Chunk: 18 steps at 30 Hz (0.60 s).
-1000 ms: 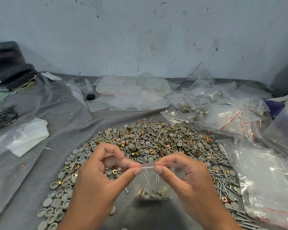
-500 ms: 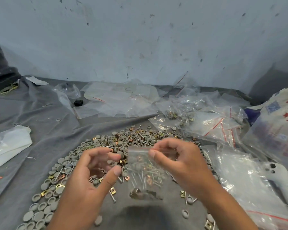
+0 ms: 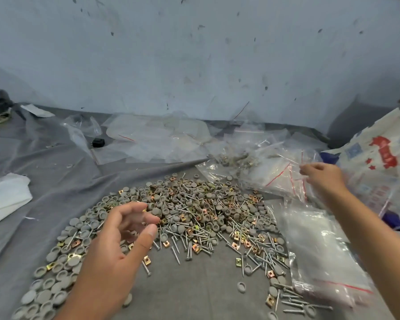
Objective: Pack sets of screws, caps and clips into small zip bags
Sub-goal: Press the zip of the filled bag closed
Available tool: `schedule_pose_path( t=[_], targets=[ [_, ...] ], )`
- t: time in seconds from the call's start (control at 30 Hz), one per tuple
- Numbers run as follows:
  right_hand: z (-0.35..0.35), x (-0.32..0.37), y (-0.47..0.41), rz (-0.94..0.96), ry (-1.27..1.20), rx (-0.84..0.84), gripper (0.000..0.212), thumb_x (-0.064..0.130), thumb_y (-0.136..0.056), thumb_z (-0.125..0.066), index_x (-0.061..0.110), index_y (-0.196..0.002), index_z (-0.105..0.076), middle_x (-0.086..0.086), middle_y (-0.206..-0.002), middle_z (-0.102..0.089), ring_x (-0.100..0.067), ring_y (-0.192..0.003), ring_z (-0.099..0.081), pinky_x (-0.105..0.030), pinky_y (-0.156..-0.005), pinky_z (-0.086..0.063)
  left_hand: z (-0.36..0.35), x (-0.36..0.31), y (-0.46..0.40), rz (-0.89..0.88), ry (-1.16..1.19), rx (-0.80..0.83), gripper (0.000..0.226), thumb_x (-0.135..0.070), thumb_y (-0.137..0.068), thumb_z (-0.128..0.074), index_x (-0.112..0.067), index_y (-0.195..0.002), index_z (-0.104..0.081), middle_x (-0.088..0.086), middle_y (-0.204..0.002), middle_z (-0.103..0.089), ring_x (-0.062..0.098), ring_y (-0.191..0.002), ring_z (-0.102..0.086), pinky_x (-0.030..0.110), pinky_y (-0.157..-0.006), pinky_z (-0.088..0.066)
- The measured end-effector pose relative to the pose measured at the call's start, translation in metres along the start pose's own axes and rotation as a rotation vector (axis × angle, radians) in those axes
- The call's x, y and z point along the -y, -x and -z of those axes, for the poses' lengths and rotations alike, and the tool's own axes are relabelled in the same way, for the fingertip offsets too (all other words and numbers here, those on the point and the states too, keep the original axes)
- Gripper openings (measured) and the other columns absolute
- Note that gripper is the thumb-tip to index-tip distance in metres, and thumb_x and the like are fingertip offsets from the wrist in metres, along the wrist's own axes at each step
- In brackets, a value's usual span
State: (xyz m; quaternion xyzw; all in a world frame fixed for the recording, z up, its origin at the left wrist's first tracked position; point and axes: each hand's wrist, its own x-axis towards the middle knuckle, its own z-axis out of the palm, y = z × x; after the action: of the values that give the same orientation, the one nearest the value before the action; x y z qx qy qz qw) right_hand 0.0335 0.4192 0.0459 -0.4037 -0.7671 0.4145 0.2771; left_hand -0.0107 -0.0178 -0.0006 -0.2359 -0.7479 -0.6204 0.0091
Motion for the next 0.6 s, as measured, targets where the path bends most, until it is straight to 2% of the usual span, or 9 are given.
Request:
schedule_pose_path(
  t=[0.1,0.2,0.27,0.37,0.4,0.47,0.5,0.53,0.6],
  targets=[
    [0.033,-0.030,0.049,0.184,0.270,0.143,0.010,0.040,-0.091,-0.071,0.031,-0.095,-0.071,0.009,-0.097,-0.072,-0.013,-0.087,-0.067,-0.032,-0.074,-0.051,-0.002,-0.001,0.002,0.002,-0.018,0.007,0.039,-0.068,-0.078,-0.056,-0.057,-0.114,-0.051,-0.019,-0.113,-0.071,0.001,-0.105,-0.065,0.038,-0.083,-0.051],
    [0.053,-0.072,0.097,0.283,0.733,0.508,0.044,0.067,-0.077,-0.067,0.050,-0.114,-0.051,0.033,-0.117,-0.051,0.003,-0.106,-0.056,-0.027,-0.093,-0.050,-0.004,-0.004,0.003,0.011,-0.024,0.014,0.039,-0.068,-0.078,-0.055,-0.055,-0.115,-0.051,-0.020,-0.112,-0.071,0.000,-0.104,-0.065,0.037,-0.083,-0.050],
    [0.057,-0.094,0.118,0.340,0.881,0.564,0.057,0.066,-0.075,-0.073,0.054,-0.121,-0.040,0.035,-0.121,-0.039,0.002,-0.116,-0.048,-0.027,-0.105,-0.042,-0.006,-0.005,0.004,0.012,-0.031,0.020,0.040,-0.067,-0.078,-0.054,-0.053,-0.116,-0.052,-0.020,-0.111,-0.071,0.002,-0.103,-0.065,0.039,-0.082,-0.052],
    [0.058,-0.102,0.128,0.312,0.663,0.456,0.036,0.025,-0.081,-0.084,0.047,-0.092,-0.058,0.023,-0.105,-0.061,-0.012,-0.103,-0.064,-0.033,-0.090,-0.052,-0.009,-0.007,0.006,0.010,-0.046,0.037,0.044,-0.065,-0.079,-0.055,-0.047,-0.119,-0.053,-0.019,-0.111,-0.071,0.004,-0.102,-0.066,0.037,-0.081,-0.053],
    [0.059,-0.101,0.127,0.313,0.588,0.391,0.032,0.022,-0.084,-0.081,0.046,-0.084,-0.061,0.023,-0.096,-0.065,-0.012,-0.096,-0.067,-0.032,-0.083,-0.052,-0.010,-0.007,0.007,0.010,-0.048,0.039,0.044,-0.064,-0.079,-0.056,-0.046,-0.119,-0.053,-0.019,-0.111,-0.071,0.003,-0.101,-0.066,0.033,-0.081,-0.053],
    [0.060,-0.086,0.127,0.334,0.556,0.267,0.010,0.038,-0.088,-0.070,0.043,-0.082,-0.066,0.025,-0.089,-0.067,-0.009,-0.092,-0.067,-0.028,-0.078,-0.046,-0.012,-0.008,0.007,0.005,-0.059,0.043,0.039,-0.057,-0.083,-0.059,-0.044,-0.119,-0.053,-0.019,-0.110,-0.071,0.002,-0.100,-0.066,0.024,-0.080,-0.052],
    [0.061,-0.075,0.128,0.327,0.517,0.227,0.010,0.049,-0.087,-0.063,0.041,-0.085,-0.069,0.026,-0.089,-0.067,-0.007,-0.091,-0.066,-0.026,-0.077,-0.044,-0.012,-0.008,0.007,0.001,-0.073,0.047,0.037,-0.054,-0.084,-0.059,-0.043,-0.119,-0.054,-0.020,-0.109,-0.071,0.001,-0.099,-0.066,0.023,-0.078,-0.052],
    [0.062,-0.064,0.130,0.337,0.463,0.185,0.025,0.057,-0.085,-0.056,0.038,-0.089,-0.072,0.028,-0.087,-0.067,-0.003,-0.089,-0.065,-0.023,-0.076,-0.043,-0.013,-0.009,0.007,-0.004,-0.087,0.049,0.034,-0.052,-0.086,-0.059,-0.043,-0.118,-0.055,-0.021,-0.108,-0.071,0.000,-0.098,-0.065,0.023,-0.078,-0.052],
    [0.056,-0.035,0.142,0.328,0.252,0.171,0.035,0.063,-0.083,-0.051,0.038,-0.089,-0.075,0.027,-0.085,-0.071,0.002,-0.085,-0.066,-0.020,-0.075,-0.045,-0.017,-0.009,0.009,-0.015,-0.095,0.067,0.025,-0.052,-0.092,-0.061,-0.042,-0.114,-0.058,-0.022,-0.107,-0.071,-0.001,-0.098,-0.065,0.018,-0.078,-0.050]
  ],
)
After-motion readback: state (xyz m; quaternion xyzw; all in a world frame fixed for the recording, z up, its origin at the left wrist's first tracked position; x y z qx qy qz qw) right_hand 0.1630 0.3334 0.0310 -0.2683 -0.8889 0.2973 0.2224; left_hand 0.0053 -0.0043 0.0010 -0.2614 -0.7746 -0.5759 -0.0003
